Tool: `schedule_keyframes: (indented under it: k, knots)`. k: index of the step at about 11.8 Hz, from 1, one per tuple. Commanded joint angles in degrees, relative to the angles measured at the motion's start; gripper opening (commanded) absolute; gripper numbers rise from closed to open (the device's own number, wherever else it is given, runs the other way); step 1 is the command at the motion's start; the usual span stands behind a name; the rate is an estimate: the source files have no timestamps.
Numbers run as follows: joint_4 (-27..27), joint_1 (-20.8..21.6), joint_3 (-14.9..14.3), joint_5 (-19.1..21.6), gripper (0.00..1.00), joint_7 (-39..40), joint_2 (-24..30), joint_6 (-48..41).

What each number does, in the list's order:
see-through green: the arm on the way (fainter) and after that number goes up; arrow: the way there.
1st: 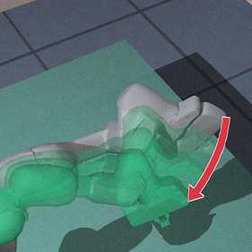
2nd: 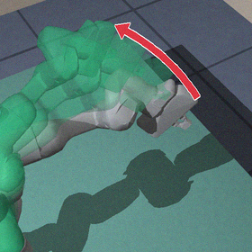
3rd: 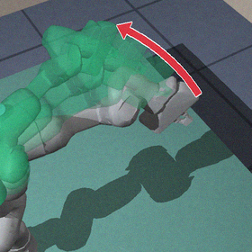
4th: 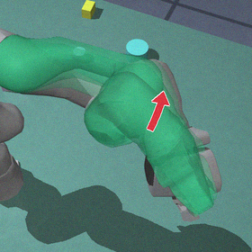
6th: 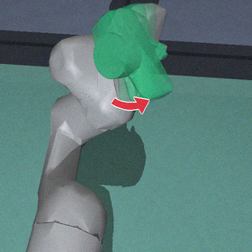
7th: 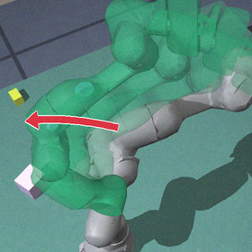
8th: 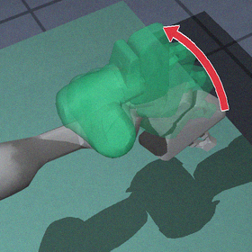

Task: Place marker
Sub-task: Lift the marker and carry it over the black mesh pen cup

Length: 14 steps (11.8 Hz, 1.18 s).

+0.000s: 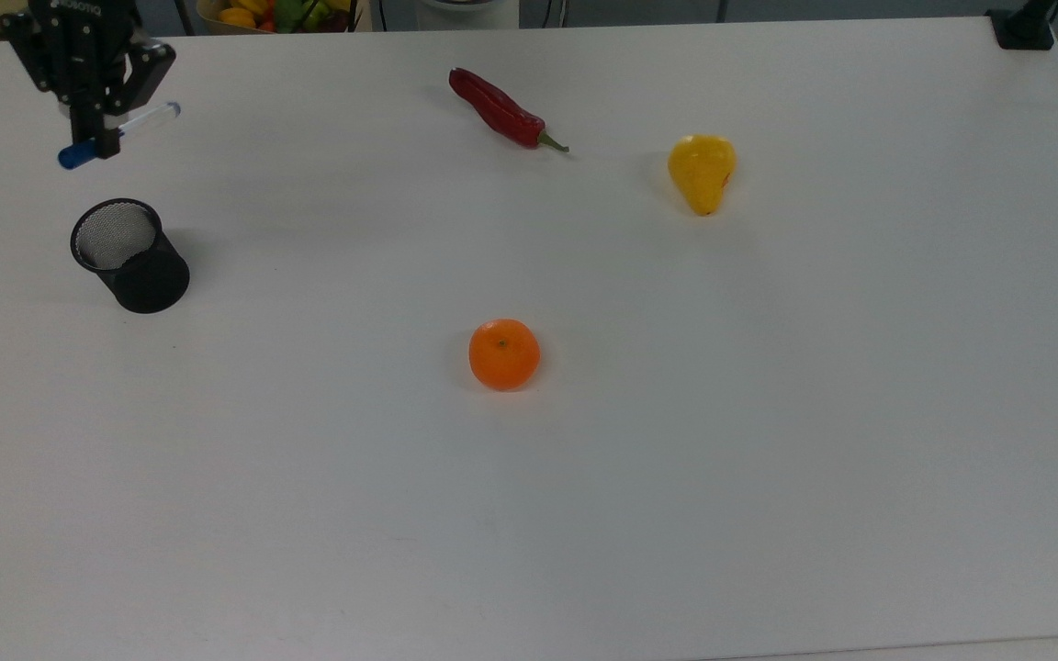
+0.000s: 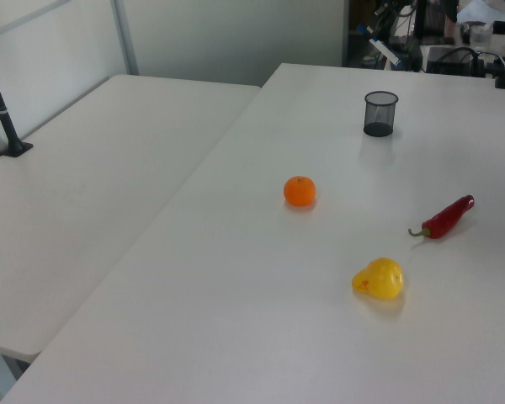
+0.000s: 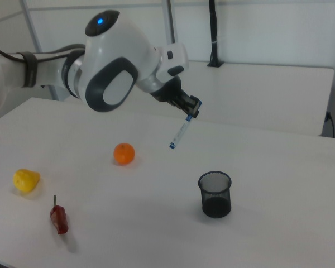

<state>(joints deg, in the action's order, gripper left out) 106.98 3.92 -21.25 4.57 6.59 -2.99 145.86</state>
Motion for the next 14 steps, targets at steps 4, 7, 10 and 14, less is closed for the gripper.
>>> schedule_keyframes:
  k: [4,7,10,14]
  knots:
    - [7.1,-2.6,-0.6,1.6,0.00,1.1,-5.3,21.9]
    - [7.2,-4.5,-0.6,1.6,0.00,1.0,-9.5,29.8]
    - [8.7,-4.8,-0.6,1.6,0.00,0.7,-11.3,32.5]
    - [12.6,-4.7,-0.6,1.6,0.00,0.9,-13.8,41.9]
